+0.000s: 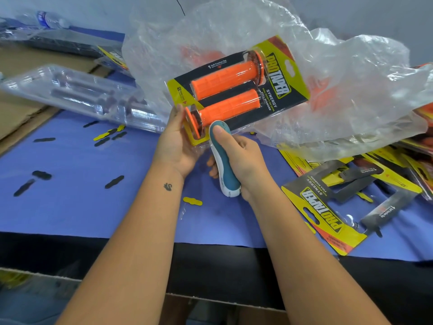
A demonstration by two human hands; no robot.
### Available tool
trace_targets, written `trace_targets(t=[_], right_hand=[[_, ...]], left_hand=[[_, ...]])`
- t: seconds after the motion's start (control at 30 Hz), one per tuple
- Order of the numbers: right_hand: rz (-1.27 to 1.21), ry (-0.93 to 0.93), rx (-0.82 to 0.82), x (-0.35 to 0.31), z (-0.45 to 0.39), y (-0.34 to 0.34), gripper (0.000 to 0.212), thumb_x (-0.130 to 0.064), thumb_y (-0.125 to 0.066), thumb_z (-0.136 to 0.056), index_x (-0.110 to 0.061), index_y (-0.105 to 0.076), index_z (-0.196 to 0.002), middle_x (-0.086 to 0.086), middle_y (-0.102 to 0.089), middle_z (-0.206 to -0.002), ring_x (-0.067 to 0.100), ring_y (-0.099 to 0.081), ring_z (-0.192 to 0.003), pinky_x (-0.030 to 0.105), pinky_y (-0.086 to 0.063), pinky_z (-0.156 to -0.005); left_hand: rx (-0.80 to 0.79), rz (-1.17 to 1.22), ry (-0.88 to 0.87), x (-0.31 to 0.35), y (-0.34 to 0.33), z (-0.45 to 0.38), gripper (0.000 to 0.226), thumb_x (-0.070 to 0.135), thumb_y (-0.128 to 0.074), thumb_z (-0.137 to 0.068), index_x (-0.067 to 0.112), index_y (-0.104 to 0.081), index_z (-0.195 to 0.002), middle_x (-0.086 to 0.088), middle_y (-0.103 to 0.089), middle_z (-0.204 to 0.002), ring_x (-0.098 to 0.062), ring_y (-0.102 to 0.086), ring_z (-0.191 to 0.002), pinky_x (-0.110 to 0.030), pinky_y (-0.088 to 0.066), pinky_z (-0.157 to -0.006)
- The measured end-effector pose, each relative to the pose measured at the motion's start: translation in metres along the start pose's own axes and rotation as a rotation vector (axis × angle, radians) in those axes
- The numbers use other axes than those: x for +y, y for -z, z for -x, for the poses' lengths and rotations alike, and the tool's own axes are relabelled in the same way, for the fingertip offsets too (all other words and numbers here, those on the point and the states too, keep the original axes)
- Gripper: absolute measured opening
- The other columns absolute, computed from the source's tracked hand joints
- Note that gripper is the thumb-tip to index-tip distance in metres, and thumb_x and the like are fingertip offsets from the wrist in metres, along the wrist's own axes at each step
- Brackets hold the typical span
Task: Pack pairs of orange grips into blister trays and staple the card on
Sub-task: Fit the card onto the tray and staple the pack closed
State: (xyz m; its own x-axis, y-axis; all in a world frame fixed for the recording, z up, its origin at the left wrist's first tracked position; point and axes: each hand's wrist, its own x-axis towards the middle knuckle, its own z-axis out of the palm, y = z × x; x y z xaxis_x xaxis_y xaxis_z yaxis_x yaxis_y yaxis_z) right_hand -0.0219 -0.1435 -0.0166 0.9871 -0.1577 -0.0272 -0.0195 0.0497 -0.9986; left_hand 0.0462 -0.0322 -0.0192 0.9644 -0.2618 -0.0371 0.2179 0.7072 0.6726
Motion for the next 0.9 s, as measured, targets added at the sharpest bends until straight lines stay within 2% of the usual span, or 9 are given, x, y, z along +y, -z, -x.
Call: trace_targets(t=[0.2,0.27,0.37,0.43,0.53,0.67,0.73,0.8,0.9], right_hand=[[0.016,0.001,-0.019,0.0,-0.001,0.0,0.042,-0.042,-0.064,-0.092,0.0,-0.062,-0.085,0.014,-0.065,-0.061,0.021,-0.058,-0.044,0.026,-0.049,-0.046],[0.005,0.007,-0.012,0.001,-0.001,0.0,0.042,-0.042,-0.064,-0.092,-0.002,-0.062,-0.083,0.014,-0.066,-0.061,0.021,-0.058,-0.045,0.026,-0.05,-0.046],[-0.03,0.012,0.007,0.003,0.0,0.0,0.04,-0.042,-0.064,-0.092,-0.004,-0.063,-0.082,0.013,-0.066,-0.062,0.022,-0.058,-0.045,0.025,-0.05,-0.046],[-0.042,0.021,0.023,0.004,0.0,0.0,0.04,-0.043,-0.064,-0.092,-0.004,-0.063,-0.082,0.013,-0.066,-0.062,0.022,-0.058,-0.045,0.025,-0.05,-0.046],[-0.048,0.029,0.031,0.003,0.0,0.001,0.041,-0.043,-0.063,-0.092,-0.003,-0.063,-0.082,0.014,-0.066,-0.062,0.022,-0.059,-0.045,0.025,-0.05,-0.046],[-0.055,0.032,0.026,0.003,-0.002,0.002,0.041,-0.041,-0.063,-0.092,-0.002,-0.062,-0.08,0.013,-0.065,-0.061,0.022,-0.058,-0.044,0.026,-0.05,-0.046],[-0.051,0.035,0.021,0.003,-0.002,0.002,0.041,-0.041,-0.063,-0.092,-0.002,-0.062,-0.08,0.013,-0.065,-0.06,0.022,-0.058,-0.044,0.026,-0.05,-0.046],[-0.048,0.036,0.017,0.004,-0.003,0.002,0.042,-0.041,-0.064,-0.092,-0.002,-0.062,-0.08,0.014,-0.065,-0.061,0.022,-0.058,-0.044,0.026,-0.049,-0.046],[-0.027,0.03,0.015,0.004,-0.004,0.001,0.043,-0.042,-0.065,-0.091,0.0,-0.064,-0.081,0.015,-0.064,-0.061,0.022,-0.058,-0.044,0.026,-0.049,-0.045]], left_hand=[[0.012,-0.034,0.036,0.0,0.001,-0.002,0.048,0.049,-0.03,-0.102,0.016,-0.056,-0.125,-0.01,-0.069,-0.108,-0.024,-0.067,-0.093,-0.039,-0.055,-0.08],[0.014,-0.049,0.03,-0.001,0.0,-0.001,0.047,0.047,-0.028,-0.104,0.016,-0.061,-0.114,-0.008,-0.072,-0.098,-0.022,-0.069,-0.086,-0.037,-0.056,-0.074],[0.006,-0.002,-0.016,-0.003,-0.003,0.001,0.041,0.032,-0.026,-0.1,0.015,-0.063,-0.092,-0.006,-0.07,-0.08,-0.02,-0.065,-0.072,-0.031,-0.053,-0.064],[0.023,-0.001,-0.041,-0.005,-0.006,0.002,0.036,0.026,-0.028,-0.098,0.014,-0.061,-0.089,-0.007,-0.069,-0.078,-0.02,-0.064,-0.07,-0.029,-0.052,-0.06],[0.049,0.015,-0.09,-0.008,-0.009,0.004,0.026,0.021,-0.038,-0.1,0.02,-0.063,-0.092,-0.007,-0.07,-0.084,-0.021,-0.066,-0.073,-0.029,-0.053,-0.058],[-0.014,0.103,-0.126,-0.01,-0.014,0.008,0.019,0.024,-0.044,-0.102,0.021,-0.06,-0.111,-0.005,-0.071,-0.089,-0.018,-0.068,-0.072,-0.027,-0.054,-0.056],[-0.037,0.009,-0.16,-0.011,-0.015,0.009,0.021,0.029,-0.041,-0.103,0.024,-0.055,-0.118,-0.002,-0.07,-0.085,-0.018,-0.066,-0.066,-0.028,-0.051,-0.052],[-0.035,-0.146,-0.171,-0.013,-0.014,0.009,0.025,0.035,-0.035,-0.104,0.025,-0.05,-0.122,0.0,-0.066,-0.074,-0.019,-0.059,-0.055,-0.026,-0.042,-0.043],[0.039,-0.294,-0.121,-0.013,-0.014,0.008,0.048,0.047,-0.032,-0.103,0.013,-0.045,-0.133,-0.004,-0.061,-0.076,-0.02,-0.054,-0.054,-0.024,-0.039,-0.043]])
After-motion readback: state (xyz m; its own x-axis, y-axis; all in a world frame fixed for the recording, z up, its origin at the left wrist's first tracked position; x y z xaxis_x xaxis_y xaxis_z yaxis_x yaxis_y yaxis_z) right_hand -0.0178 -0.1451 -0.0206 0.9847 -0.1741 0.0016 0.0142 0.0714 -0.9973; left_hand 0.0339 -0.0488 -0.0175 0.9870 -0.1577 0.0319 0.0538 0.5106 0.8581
